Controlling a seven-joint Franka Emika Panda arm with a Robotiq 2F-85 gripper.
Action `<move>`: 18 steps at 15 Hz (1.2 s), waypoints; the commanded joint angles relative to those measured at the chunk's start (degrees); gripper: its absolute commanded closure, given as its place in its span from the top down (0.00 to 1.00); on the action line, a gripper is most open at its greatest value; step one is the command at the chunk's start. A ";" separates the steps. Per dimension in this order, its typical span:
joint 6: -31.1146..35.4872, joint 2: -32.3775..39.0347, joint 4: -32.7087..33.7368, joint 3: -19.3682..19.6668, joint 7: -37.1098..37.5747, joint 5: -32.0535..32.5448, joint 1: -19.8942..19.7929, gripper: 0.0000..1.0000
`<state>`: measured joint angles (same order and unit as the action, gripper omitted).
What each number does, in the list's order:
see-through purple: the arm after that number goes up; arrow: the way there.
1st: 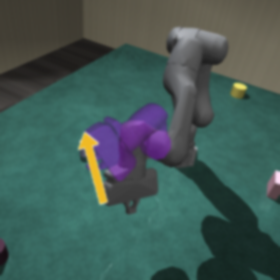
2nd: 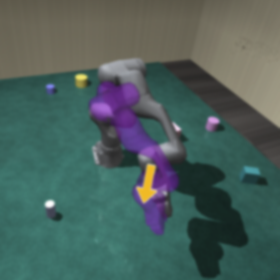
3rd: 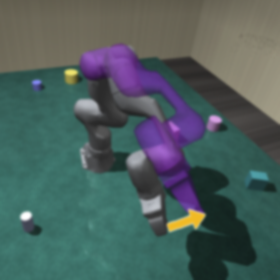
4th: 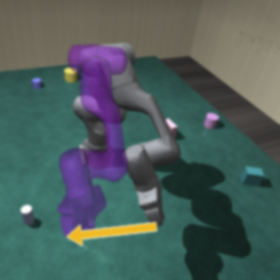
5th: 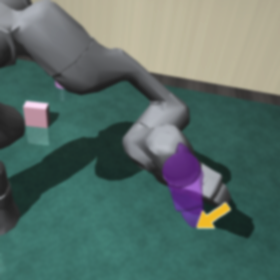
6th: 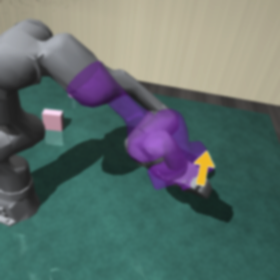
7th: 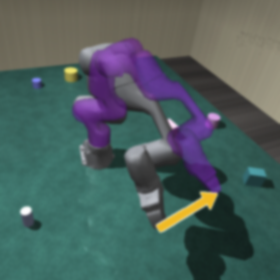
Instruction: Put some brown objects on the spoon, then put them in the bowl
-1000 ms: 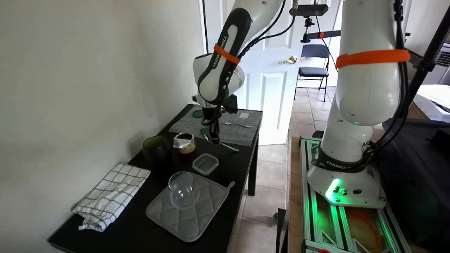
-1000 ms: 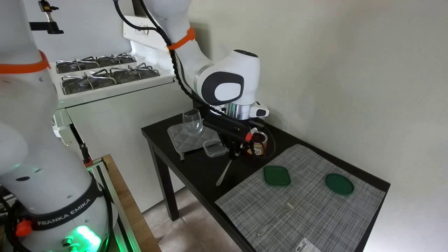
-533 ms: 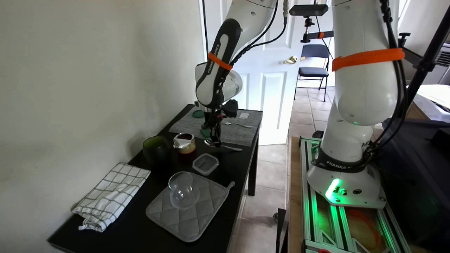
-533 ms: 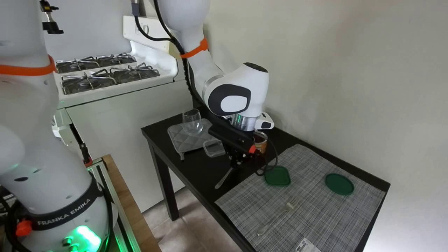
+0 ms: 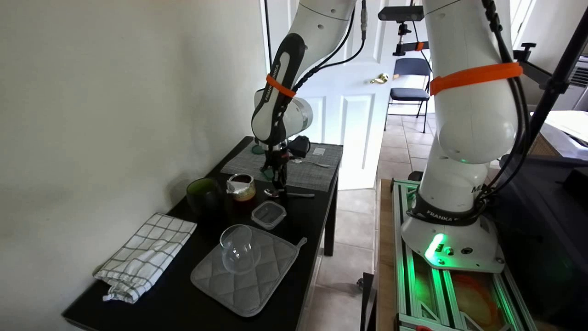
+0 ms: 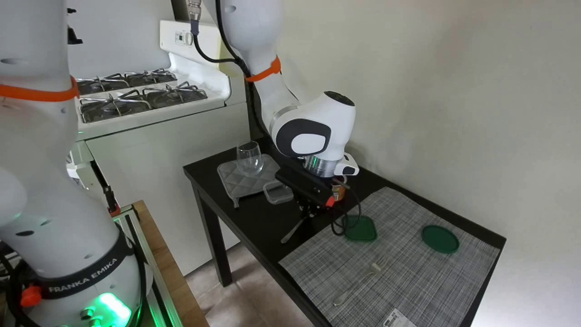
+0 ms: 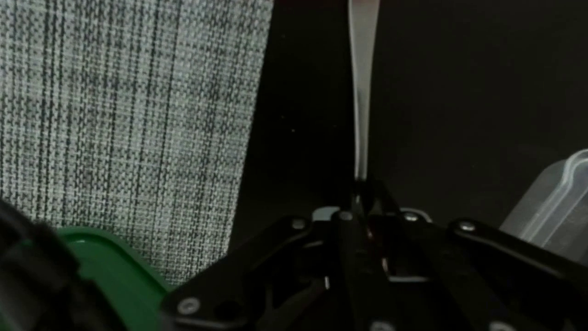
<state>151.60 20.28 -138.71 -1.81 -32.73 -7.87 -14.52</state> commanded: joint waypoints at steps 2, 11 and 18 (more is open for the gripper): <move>0.16 1.73 1.04 -0.90 -0.64 -0.46 -0.87 0.46; -0.90 0.44 -0.70 0.78 1.90 3.98 0.92 1.00; -2.02 -0.34 -2.04 1.13 2.89 6.51 1.34 0.99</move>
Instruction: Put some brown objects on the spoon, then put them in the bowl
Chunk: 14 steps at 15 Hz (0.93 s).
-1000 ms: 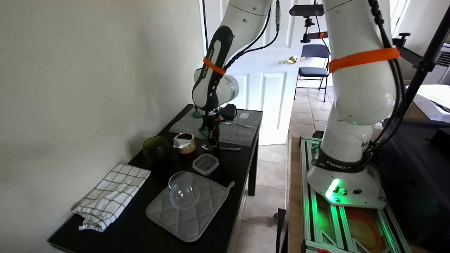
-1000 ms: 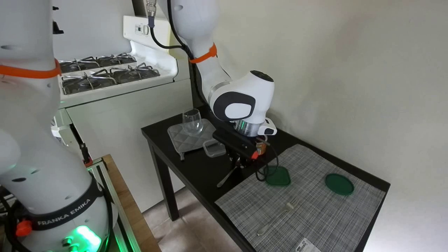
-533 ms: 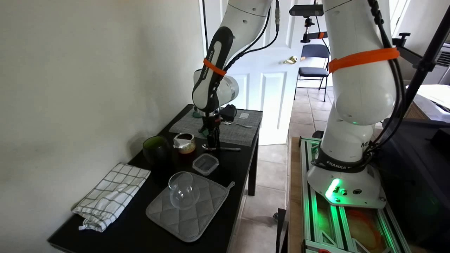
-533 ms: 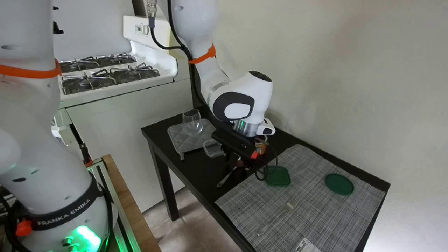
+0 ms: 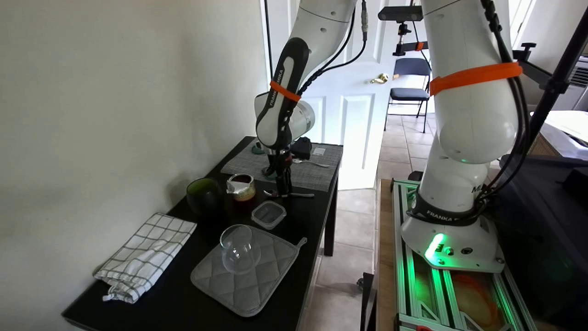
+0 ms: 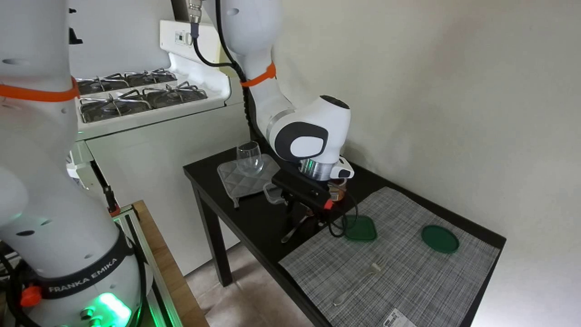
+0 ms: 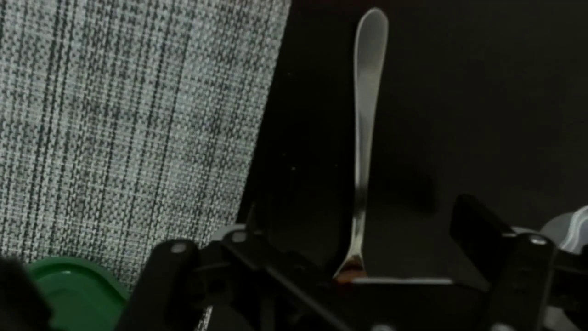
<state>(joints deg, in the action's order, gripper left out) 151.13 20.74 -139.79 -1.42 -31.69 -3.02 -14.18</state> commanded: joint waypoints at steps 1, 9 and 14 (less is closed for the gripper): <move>-1.57 -0.97 -1.09 0.80 2.04 1.91 1.11 0.94; -1.81 -2.12 -1.63 1.45 3.74 3.51 1.51 0.63; -3.26 -2.56 -1.87 1.72 5.37 4.04 2.46 0.52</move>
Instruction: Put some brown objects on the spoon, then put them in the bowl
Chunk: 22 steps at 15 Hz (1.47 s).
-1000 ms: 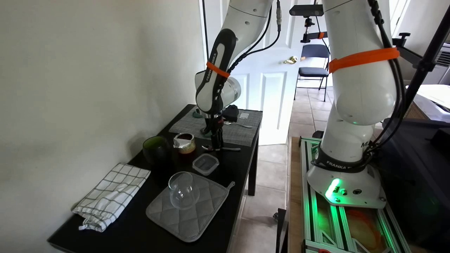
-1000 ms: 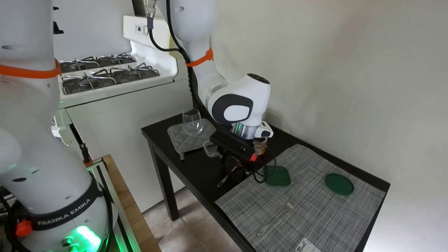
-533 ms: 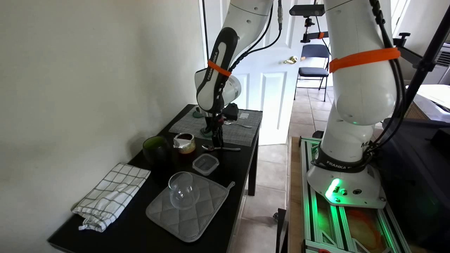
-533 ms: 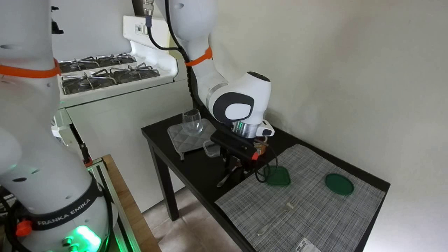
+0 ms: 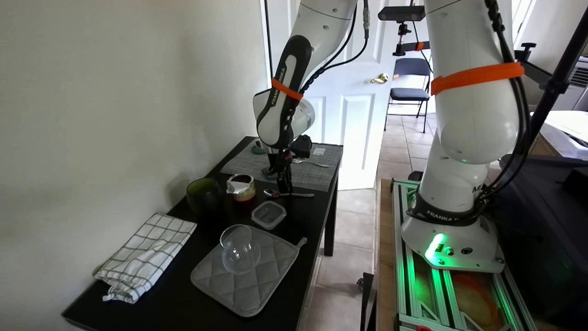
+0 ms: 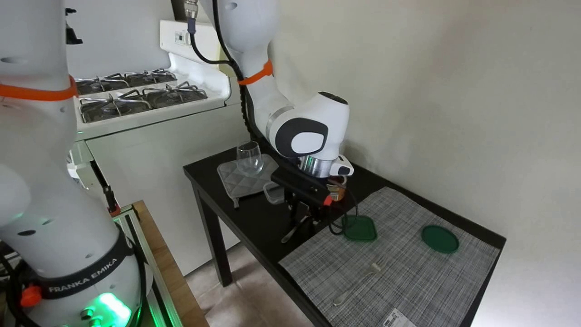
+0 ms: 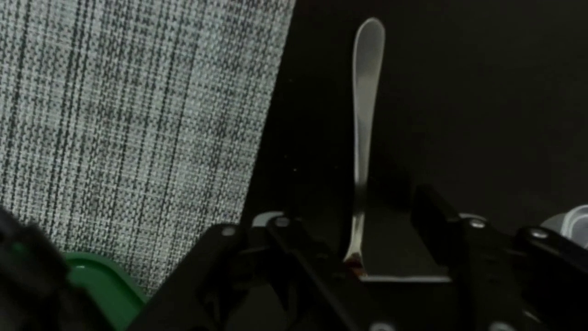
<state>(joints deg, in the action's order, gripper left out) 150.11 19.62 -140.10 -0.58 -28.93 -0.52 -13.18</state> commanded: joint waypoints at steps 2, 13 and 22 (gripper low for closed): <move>-3.05 -1.78 -1.69 1.17 3.48 1.82 1.94 0.35; -5.14 -2.01 -1.46 2.42 6.88 3.16 3.22 0.02; -11.51 -8.23 -2.84 2.48 5.64 4.22 3.49 0.02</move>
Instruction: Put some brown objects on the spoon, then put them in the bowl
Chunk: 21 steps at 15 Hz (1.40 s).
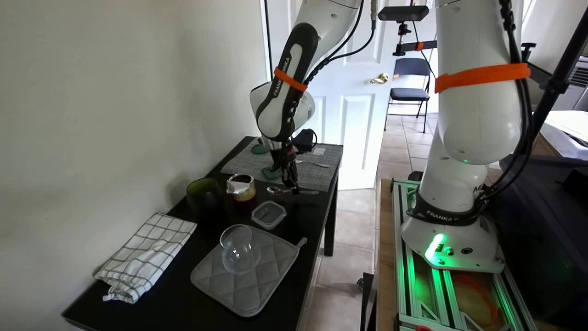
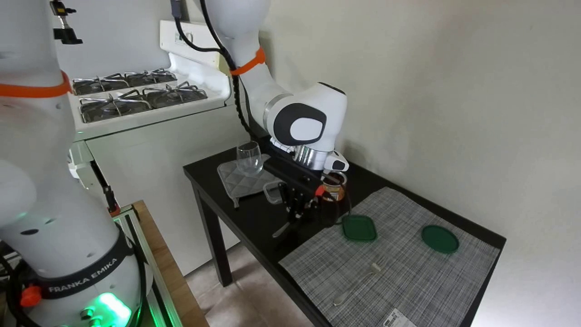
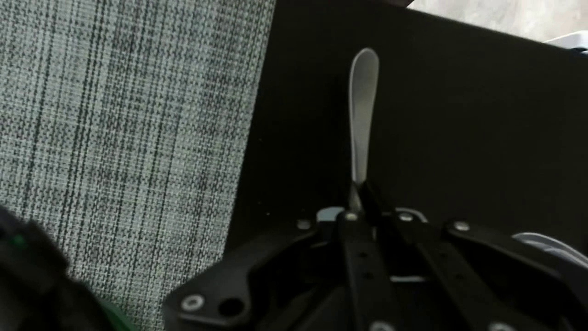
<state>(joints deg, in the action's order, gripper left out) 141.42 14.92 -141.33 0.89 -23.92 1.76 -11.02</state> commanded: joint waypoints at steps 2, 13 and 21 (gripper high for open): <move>-4.23 -4.78 -1.77 1.08 0.54 3.13 1.81 0.02; -7.85 -9.38 -3.44 -0.14 3.10 15.79 8.11 0.02; -7.67 -7.76 -2.22 -1.66 11.03 26.65 12.96 0.02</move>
<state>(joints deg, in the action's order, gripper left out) 134.74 7.27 -143.28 -0.31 -16.97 24.12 0.16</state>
